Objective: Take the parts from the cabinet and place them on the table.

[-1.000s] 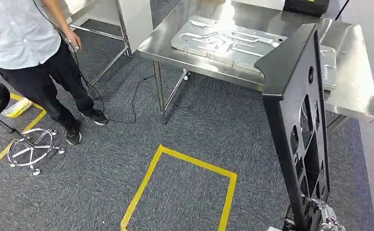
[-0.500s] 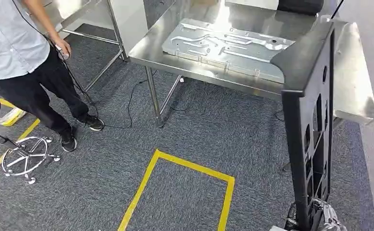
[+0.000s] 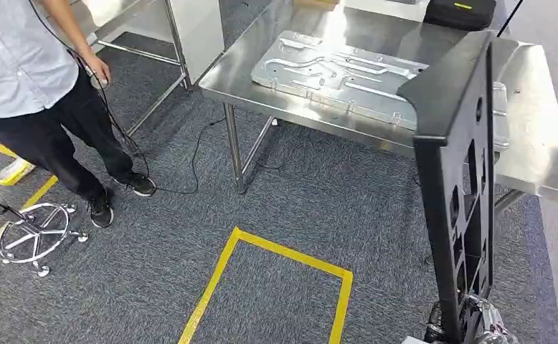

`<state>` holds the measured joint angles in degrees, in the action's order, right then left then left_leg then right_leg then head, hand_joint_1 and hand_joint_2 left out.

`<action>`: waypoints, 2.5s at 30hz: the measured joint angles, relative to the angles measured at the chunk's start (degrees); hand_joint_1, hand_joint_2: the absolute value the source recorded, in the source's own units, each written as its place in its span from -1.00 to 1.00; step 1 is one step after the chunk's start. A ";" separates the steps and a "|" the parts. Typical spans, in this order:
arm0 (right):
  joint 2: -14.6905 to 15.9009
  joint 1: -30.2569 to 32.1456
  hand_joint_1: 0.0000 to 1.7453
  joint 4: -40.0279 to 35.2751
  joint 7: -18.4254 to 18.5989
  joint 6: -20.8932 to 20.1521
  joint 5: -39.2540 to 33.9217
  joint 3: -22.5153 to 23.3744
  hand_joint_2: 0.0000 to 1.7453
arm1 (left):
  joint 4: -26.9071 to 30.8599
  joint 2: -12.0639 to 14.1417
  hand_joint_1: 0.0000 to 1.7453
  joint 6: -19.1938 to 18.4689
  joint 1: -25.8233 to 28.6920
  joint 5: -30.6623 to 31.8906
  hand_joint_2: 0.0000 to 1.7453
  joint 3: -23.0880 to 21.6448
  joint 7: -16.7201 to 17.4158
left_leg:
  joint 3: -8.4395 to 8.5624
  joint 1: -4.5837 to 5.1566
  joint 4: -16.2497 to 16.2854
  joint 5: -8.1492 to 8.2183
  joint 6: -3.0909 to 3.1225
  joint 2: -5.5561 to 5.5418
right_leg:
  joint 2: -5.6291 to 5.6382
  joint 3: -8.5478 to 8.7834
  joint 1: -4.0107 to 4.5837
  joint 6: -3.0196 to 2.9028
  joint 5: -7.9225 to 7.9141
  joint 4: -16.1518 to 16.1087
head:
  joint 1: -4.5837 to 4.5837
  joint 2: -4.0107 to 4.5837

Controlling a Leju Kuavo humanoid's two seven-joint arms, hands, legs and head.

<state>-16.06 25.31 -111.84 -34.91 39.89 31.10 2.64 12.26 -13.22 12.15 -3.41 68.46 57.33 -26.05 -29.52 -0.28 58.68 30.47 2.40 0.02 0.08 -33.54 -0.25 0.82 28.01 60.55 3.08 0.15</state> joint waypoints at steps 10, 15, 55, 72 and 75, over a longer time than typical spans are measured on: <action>0.02 -0.19 1.00 -0.07 0.02 0.00 -0.26 0.18 1.00 | 0.00 0.02 -1.00 0.00 -0.08 0.15 1.00 0.00 0.04 | -8.98 -0.18 16.57 6.79 -2.36 0.04 | -0.10 2.39 -0.23 -2.24 0.54 -2.59 | -0.24 0.00; 0.04 -0.41 1.00 -0.07 -0.07 0.00 -0.22 0.52 1.00 | -0.02 0.04 -1.00 -0.04 0.14 0.41 1.00 0.00 0.17 | -4.73 -0.27 2.24 -3.92 -1.65 0.02 | 0.25 3.98 -0.21 -1.64 2.33 -2.13 | -0.15 0.00; 1.86 -3.65 1.00 -1.36 -0.09 0.02 -0.20 3.04 1.00 | -0.04 0.22 -1.00 -1.25 -0.16 2.08 1.00 -0.31 0.79 | -1.68 -0.02 -1.42 -2.71 1.22 0.05 | 0.09 -3.99 -0.51 0.46 9.13 12.80 | -0.04 0.00; 2.16 -4.40 1.00 -1.49 -0.44 0.02 -0.31 3.28 1.00 | -0.04 0.22 -1.00 -1.29 -0.13 2.73 1.00 -0.63 0.74 | -10.15 -0.66 18.22 6.29 -2.24 -0.05 | 0.03 2.14 -0.50 -2.12 1.88 -0.93 | -0.09 0.00; 2.32 -4.46 1.00 -1.53 -0.48 0.02 -0.33 3.30 1.00 | -0.04 0.22 -1.00 -1.29 -0.06 3.02 1.00 -0.74 0.76 | -6.95 -0.25 6.33 -3.37 -0.89 -0.09 | 0.31 4.43 -0.08 -2.02 3.38 -0.97 | -0.09 0.00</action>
<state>-13.75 20.84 -113.37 -35.39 39.91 30.77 5.95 12.22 -13.00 10.86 -3.47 71.47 56.59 -25.29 -36.47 -0.53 65.01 27.10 1.51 -0.06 0.39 -29.11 -0.33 -1.20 31.38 59.57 2.99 0.15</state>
